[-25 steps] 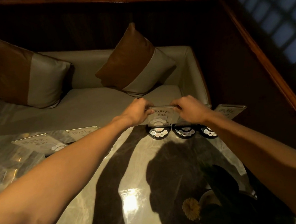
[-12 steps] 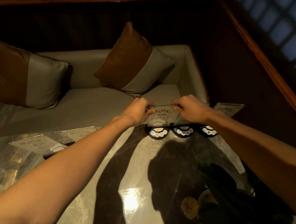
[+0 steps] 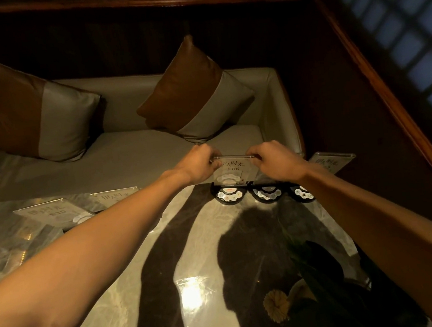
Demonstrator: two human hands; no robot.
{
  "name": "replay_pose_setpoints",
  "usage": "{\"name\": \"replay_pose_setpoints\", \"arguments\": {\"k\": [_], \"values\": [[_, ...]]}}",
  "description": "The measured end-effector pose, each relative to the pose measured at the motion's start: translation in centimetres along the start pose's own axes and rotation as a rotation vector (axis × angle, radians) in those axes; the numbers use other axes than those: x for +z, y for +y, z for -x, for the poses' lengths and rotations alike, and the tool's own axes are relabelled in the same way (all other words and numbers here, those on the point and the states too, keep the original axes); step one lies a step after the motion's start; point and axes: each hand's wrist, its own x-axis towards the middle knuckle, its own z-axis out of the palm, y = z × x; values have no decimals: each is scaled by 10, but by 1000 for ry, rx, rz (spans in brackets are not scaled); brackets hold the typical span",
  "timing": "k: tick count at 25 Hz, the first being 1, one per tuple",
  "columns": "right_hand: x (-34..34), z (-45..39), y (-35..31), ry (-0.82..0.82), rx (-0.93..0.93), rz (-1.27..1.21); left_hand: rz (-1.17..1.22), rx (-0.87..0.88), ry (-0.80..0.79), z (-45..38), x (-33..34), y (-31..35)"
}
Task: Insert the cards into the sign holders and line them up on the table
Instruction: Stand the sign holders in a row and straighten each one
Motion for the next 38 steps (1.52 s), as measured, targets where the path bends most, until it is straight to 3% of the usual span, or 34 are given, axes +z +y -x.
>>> {"name": "replay_pose_setpoints", "arguments": {"k": [14,17,20,23,25,30,33,38], "values": [[2,1,-9,-56,61,16,66,-25,-36,7,-4,-7],[-4,0,-30,43,-4,152,53,-44,-48,24,-26,-21],[-3,-12,-76,152,-113,8,-16,-119,-181,56,-63,-49],[19,-26,-132,-4,-183,-161,-175,-246,-366,93,-89,-85],[37,-32,-160,-77,-240,-135,-251,-291,-395,114,-95,-104],[82,-43,-206,-123,-276,-112,-383,-312,-170,149,-91,-143],[91,-48,-213,-70,-262,-75,-291,-324,-38,155,-86,-151],[57,-50,-183,3,-203,-52,-130,-190,117,135,-85,-135]]}}
